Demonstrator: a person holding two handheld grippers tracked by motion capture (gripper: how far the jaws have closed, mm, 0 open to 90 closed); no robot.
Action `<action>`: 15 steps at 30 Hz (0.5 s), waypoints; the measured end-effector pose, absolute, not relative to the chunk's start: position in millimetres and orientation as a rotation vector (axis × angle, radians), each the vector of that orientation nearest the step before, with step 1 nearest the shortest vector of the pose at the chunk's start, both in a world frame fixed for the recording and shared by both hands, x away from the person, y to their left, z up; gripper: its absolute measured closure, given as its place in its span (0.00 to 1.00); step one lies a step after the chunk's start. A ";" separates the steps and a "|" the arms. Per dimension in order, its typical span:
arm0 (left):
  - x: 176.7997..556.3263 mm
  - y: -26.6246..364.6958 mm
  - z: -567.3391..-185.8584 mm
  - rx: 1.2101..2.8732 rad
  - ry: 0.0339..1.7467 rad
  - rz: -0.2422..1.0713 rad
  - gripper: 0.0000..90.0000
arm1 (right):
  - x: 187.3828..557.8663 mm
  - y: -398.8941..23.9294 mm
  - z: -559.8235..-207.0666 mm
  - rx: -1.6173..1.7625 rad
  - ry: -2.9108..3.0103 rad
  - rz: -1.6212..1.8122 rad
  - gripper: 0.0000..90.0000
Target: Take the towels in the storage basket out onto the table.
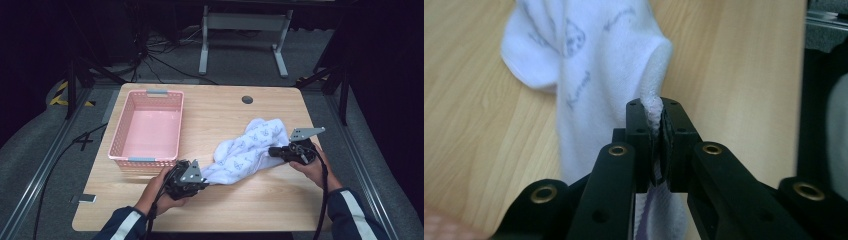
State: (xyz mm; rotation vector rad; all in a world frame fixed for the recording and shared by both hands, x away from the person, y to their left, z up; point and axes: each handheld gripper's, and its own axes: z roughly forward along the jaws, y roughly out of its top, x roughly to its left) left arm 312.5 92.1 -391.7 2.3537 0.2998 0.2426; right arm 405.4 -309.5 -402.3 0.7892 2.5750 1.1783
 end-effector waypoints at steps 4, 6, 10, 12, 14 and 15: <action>285.6 110.0 -389.1 2.361 0.284 0.227 0.93 | 388.2 -306.0 -405.4 0.735 2.653 1.168 0.90; 275.9 113.9 -397.3 2.375 0.299 0.193 0.93 | 377.1 -302.7 -409.7 0.695 2.716 1.151 0.76; 269.9 108.4 -417.7 2.383 0.288 0.083 0.92 | 382.3 -306.7 -403.2 0.795 2.566 1.117 0.57; 270.3 102.2 -424.6 2.423 0.267 0.075 0.93 | 400.8 -314.4 -398.6 0.947 2.426 1.125 0.55; 274.1 96.5 -430.2 2.434 0.260 0.045 0.93 | 421.3 -318.5 -401.3 1.002 2.360 1.087 0.53; 275.4 94.2 -432.4 2.437 0.255 0.040 0.92 | 438.1 -320.6 -405.9 1.047 2.338 1.058 0.50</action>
